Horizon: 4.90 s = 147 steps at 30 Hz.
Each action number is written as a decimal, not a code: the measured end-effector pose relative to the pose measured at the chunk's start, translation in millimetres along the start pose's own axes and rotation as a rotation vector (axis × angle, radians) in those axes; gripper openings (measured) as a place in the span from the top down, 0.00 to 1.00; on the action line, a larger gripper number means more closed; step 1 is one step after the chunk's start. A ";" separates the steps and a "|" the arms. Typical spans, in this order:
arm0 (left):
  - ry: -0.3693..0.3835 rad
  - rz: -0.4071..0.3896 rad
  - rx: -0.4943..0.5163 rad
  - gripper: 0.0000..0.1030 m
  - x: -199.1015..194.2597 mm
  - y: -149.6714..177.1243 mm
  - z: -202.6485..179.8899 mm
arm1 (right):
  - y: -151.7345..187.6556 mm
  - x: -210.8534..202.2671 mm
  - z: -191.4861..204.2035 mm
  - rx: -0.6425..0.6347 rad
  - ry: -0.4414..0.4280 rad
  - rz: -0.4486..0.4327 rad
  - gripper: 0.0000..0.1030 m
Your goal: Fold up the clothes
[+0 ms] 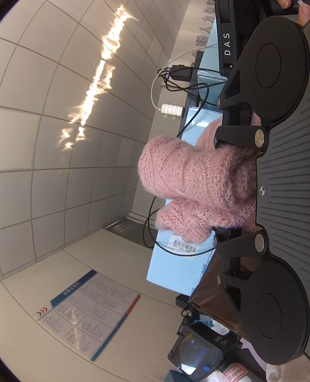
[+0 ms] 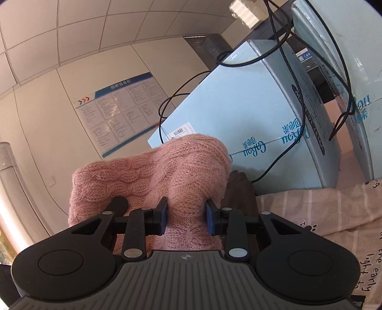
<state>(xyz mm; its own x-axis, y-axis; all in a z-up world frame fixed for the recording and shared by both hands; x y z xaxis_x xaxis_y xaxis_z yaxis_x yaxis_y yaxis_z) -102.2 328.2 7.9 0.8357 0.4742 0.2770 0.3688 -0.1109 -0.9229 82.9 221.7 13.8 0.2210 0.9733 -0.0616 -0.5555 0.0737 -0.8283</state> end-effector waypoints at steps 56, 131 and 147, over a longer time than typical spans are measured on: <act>0.085 0.653 -0.098 0.11 -51.9 77.2 -107.7 | 58.0 -247.3 -3.3 -0.424 0.227 0.213 0.05; 0.303 0.788 0.363 0.09 23.1 109.2 -142.4 | 12.3 -275.3 -128.1 -0.468 0.654 0.218 0.20; 0.339 0.898 0.190 0.61 22.3 134.2 -136.4 | -13.6 -315.9 -153.5 -0.345 0.734 0.008 0.86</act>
<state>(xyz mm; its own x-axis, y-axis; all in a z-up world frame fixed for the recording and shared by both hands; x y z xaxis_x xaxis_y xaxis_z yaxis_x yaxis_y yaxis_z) 21.5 204.7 -73.3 0.8573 0.0022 -0.5148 -0.5086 -0.1514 -0.8476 143.7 -120.2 -40.9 0.7543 0.5738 -0.3190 -0.3074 -0.1206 -0.9439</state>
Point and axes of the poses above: each gripper's, at about its wrist camera, not at the fingertips, and x roughly the way its jaws point, z to its left, y to its underside, the point moved 4 cm from there along x, roughly the way its jaws point, and after that the axes turned 2 degrees about -z, right-handed, at the moved point
